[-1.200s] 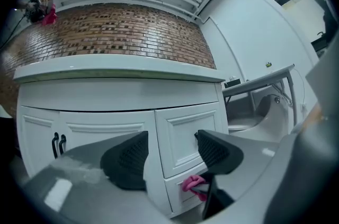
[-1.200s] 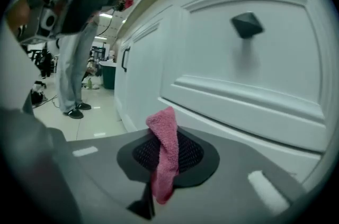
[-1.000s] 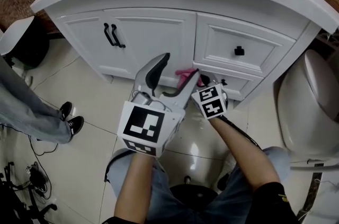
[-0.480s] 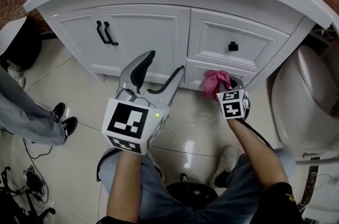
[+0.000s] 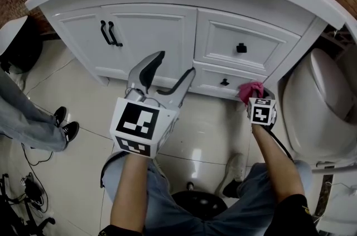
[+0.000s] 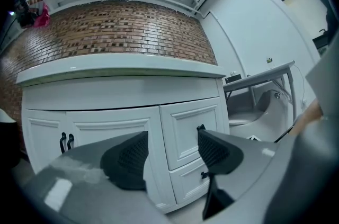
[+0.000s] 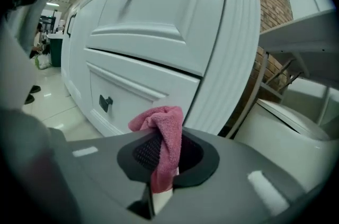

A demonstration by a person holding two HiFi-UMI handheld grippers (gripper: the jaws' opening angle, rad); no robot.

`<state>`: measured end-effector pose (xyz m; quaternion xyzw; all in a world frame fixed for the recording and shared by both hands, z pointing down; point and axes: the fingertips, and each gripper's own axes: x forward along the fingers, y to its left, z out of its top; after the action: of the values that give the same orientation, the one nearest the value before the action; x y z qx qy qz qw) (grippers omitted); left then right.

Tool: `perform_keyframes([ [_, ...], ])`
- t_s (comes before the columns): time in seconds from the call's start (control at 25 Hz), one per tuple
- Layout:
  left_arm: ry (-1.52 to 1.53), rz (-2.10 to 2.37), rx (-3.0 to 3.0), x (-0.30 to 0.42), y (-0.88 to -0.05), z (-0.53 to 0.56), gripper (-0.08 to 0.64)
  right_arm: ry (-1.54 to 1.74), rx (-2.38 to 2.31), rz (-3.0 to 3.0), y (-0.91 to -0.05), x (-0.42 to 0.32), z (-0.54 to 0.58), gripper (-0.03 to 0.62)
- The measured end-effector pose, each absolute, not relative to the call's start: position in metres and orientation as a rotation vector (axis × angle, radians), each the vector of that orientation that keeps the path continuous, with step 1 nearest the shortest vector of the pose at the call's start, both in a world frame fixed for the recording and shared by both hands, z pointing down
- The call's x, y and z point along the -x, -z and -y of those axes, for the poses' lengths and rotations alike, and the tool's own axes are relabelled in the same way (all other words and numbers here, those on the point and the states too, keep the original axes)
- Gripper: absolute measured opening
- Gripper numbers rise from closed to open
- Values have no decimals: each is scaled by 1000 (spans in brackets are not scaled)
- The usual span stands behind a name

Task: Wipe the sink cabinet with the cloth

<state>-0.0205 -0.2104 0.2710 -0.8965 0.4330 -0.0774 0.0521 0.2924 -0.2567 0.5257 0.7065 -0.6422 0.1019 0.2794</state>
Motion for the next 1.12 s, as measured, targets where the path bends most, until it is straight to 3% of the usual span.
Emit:
perform_keyframes([
  [0.36, 258, -1340, 2716, 22, -273, 214, 298, -116, -1402, 2205, -564, -97, 252, 35],
  [0.64, 265, -1381, 2738, 36, -280, 219, 298, -219, -1481, 2264, -563, -29, 303, 35],
  [0.84, 214, -1415, 2747, 43, -275, 216, 298, -525, -1689, 2160, -592, -65, 315, 35],
  [1.0, 217, -1408, 2748, 43, -275, 219, 298, -783, -1981, 1960, -617, -150, 299, 35],
  [1.12, 209, -1399, 2754, 40, -274, 220, 298, -765, -2145, 1812, -619, -222, 281, 35],
])
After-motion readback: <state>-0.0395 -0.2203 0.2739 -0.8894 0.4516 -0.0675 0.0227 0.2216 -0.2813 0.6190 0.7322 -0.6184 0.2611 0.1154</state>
